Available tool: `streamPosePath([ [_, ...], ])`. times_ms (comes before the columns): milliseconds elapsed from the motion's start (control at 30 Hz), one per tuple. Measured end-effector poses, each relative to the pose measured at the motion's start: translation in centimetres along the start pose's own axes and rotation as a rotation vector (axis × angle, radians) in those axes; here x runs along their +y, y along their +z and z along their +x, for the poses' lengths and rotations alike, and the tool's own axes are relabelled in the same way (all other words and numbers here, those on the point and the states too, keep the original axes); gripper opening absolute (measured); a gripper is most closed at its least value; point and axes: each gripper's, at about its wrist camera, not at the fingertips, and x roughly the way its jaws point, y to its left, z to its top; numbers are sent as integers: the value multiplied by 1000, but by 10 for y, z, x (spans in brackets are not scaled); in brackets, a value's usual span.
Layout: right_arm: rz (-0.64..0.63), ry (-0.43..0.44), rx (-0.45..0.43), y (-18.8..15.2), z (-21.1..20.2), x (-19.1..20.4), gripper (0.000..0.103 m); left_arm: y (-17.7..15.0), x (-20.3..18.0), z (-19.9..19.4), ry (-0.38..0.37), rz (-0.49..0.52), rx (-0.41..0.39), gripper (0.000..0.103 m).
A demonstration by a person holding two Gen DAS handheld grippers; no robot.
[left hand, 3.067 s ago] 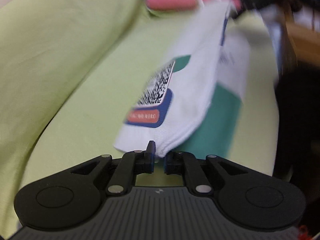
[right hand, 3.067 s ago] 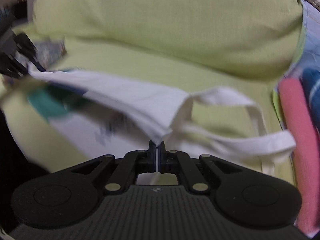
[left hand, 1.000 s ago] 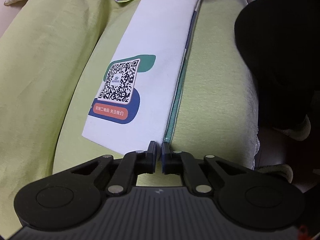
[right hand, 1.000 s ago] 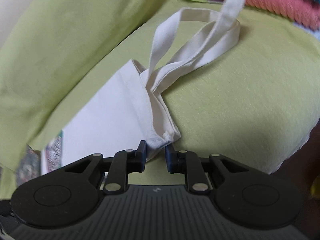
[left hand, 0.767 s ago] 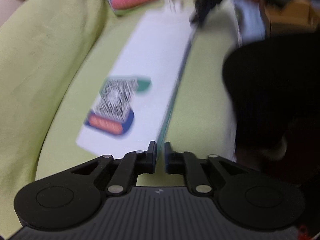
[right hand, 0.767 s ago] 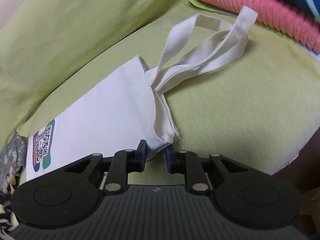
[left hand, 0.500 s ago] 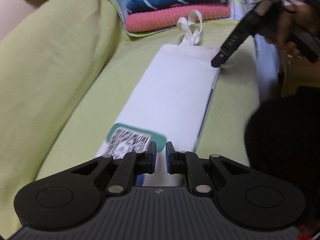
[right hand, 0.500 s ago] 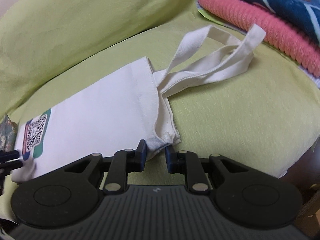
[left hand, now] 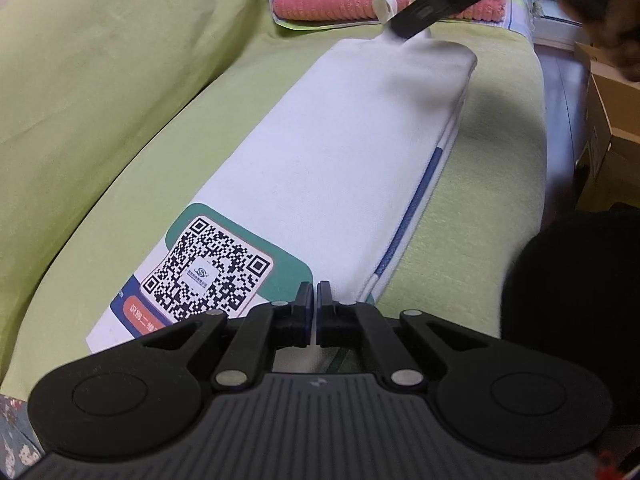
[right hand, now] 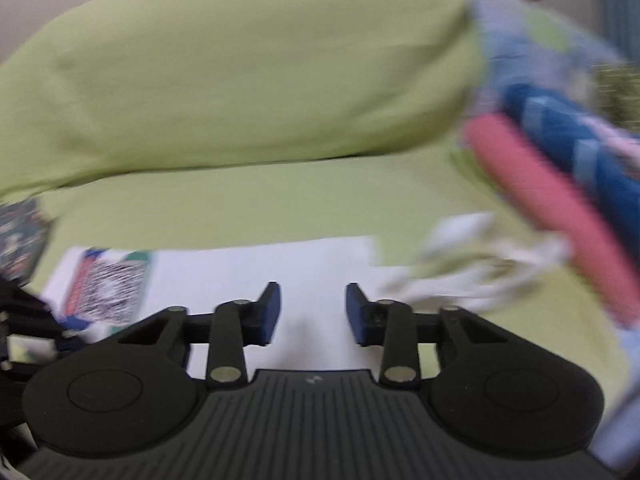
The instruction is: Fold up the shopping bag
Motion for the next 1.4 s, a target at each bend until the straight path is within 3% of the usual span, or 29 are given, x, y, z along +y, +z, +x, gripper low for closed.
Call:
streamPosePath([
  [33,-7,34,22,-4,13,2,18,0,0,0,0,-1,-1,0],
  [133,-55,-30,147,-22,50,2,13,3,5,1,-9,-23,3,0],
  [200,-86,-29,108,-33,47,0,13,13,21,5,21,-82,12,10],
  [367,-116,-40,112,-37,43,2,13,35,89,42,103,-351,75,8],
  [467,-122,-43,113,-38,41,6,13,22,106,49,154,-400,82,8],
  [633,-108,-45,132,-33,45,6,14,-28,125,26,253,-502,82,8],
  [700,-122,-57,165,-25,50,9,15,-31,122,21,267,-494,93,7],
  [733,-116,-63,193,-18,52,10,15,-29,116,22,279,-458,101,0],
  [767,-109,-70,222,-10,54,11,15,-26,107,24,297,-417,109,0],
  [900,-120,-50,91,21,54,14,16,-20,87,32,367,-329,128,0],
  [1033,-203,-65,115,25,93,9,13,-20,98,30,340,-381,129,0],
  [1100,-242,-133,134,22,110,-1,0,-22,101,30,329,-394,126,0],
  [1233,-86,-83,168,25,116,-31,0,-19,108,32,321,-439,139,0],
  [1400,-158,-116,142,19,115,-21,0,-19,114,31,324,-467,158,0],
])
